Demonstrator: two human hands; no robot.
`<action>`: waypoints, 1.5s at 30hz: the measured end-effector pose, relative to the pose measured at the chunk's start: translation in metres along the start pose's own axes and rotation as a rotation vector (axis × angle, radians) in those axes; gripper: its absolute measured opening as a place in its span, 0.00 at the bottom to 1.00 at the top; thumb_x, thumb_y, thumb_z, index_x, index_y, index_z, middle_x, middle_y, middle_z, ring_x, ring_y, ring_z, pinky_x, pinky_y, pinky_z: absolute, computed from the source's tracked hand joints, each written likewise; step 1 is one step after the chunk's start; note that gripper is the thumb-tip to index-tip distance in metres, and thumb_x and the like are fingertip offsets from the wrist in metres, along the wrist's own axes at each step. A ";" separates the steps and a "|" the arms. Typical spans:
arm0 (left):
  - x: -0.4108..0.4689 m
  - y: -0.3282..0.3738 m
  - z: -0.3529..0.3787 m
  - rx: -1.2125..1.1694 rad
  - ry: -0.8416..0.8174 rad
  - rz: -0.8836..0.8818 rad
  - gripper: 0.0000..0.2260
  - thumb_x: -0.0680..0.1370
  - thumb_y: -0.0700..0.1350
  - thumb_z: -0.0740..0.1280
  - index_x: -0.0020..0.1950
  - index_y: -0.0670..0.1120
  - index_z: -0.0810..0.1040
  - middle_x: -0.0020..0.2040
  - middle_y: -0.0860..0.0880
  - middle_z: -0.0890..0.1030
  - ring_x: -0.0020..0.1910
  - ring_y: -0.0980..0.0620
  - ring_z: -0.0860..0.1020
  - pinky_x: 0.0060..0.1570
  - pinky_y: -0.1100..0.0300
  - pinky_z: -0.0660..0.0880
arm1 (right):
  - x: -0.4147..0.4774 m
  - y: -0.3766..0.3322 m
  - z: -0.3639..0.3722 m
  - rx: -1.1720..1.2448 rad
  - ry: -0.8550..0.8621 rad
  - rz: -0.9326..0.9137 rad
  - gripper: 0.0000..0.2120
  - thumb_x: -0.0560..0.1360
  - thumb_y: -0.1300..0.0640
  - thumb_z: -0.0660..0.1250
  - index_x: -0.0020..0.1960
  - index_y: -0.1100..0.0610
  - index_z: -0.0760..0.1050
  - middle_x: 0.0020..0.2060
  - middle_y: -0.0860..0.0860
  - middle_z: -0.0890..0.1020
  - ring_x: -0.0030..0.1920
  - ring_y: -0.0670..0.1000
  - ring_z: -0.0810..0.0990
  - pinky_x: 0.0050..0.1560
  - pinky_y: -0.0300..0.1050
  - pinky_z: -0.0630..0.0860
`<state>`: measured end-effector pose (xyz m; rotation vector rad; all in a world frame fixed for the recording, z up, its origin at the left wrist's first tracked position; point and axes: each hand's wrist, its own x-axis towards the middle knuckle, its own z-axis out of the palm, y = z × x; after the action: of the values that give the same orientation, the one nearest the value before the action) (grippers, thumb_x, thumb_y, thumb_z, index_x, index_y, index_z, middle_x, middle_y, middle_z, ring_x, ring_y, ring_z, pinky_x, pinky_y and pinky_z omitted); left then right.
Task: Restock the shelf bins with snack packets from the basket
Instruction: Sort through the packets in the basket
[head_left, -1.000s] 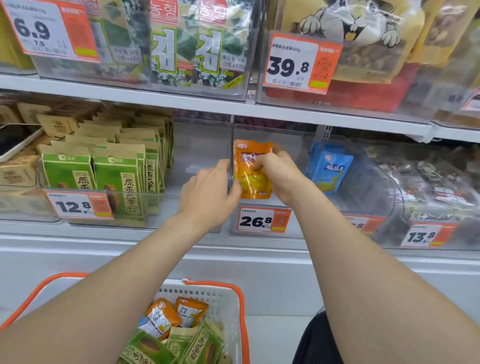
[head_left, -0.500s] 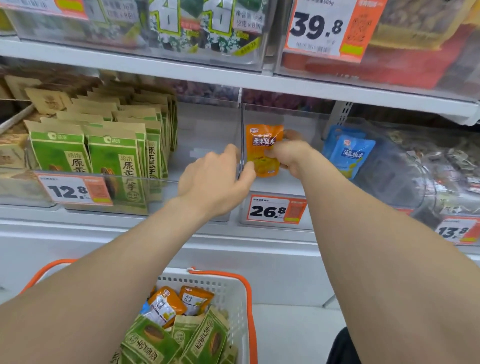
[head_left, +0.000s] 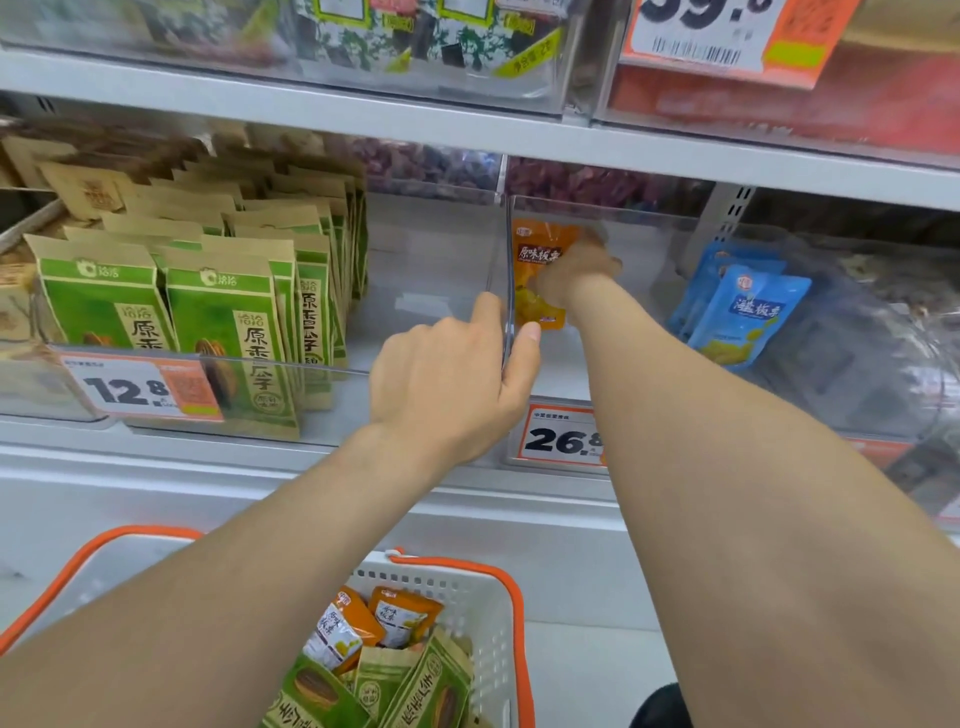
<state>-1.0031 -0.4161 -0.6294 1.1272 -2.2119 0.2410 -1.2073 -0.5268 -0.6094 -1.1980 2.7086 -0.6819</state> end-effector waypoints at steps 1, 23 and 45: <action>0.000 0.000 0.000 0.002 -0.010 -0.002 0.16 0.84 0.61 0.47 0.49 0.50 0.62 0.30 0.50 0.64 0.29 0.41 0.65 0.28 0.54 0.52 | -0.002 0.000 0.000 0.005 0.013 0.028 0.27 0.78 0.48 0.69 0.73 0.57 0.67 0.68 0.56 0.74 0.68 0.58 0.73 0.58 0.48 0.69; 0.002 0.000 -0.009 0.000 -0.146 0.002 0.20 0.84 0.64 0.43 0.50 0.50 0.62 0.32 0.52 0.65 0.32 0.41 0.66 0.28 0.53 0.53 | -0.027 0.008 -0.007 0.129 -0.286 -0.040 0.06 0.81 0.55 0.66 0.55 0.57 0.77 0.53 0.55 0.81 0.53 0.55 0.79 0.62 0.50 0.80; -0.018 -0.022 -0.039 -0.211 -0.047 0.065 0.16 0.82 0.55 0.60 0.61 0.46 0.76 0.55 0.46 0.78 0.56 0.41 0.71 0.54 0.44 0.72 | -0.138 -0.012 -0.070 0.122 -0.130 -0.293 0.05 0.79 0.64 0.60 0.54 0.61 0.71 0.50 0.58 0.74 0.51 0.62 0.74 0.49 0.49 0.70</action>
<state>-0.9605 -0.4007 -0.6129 0.9565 -2.2563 0.0070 -1.1234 -0.4090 -0.5535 -1.5650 2.3738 -0.7599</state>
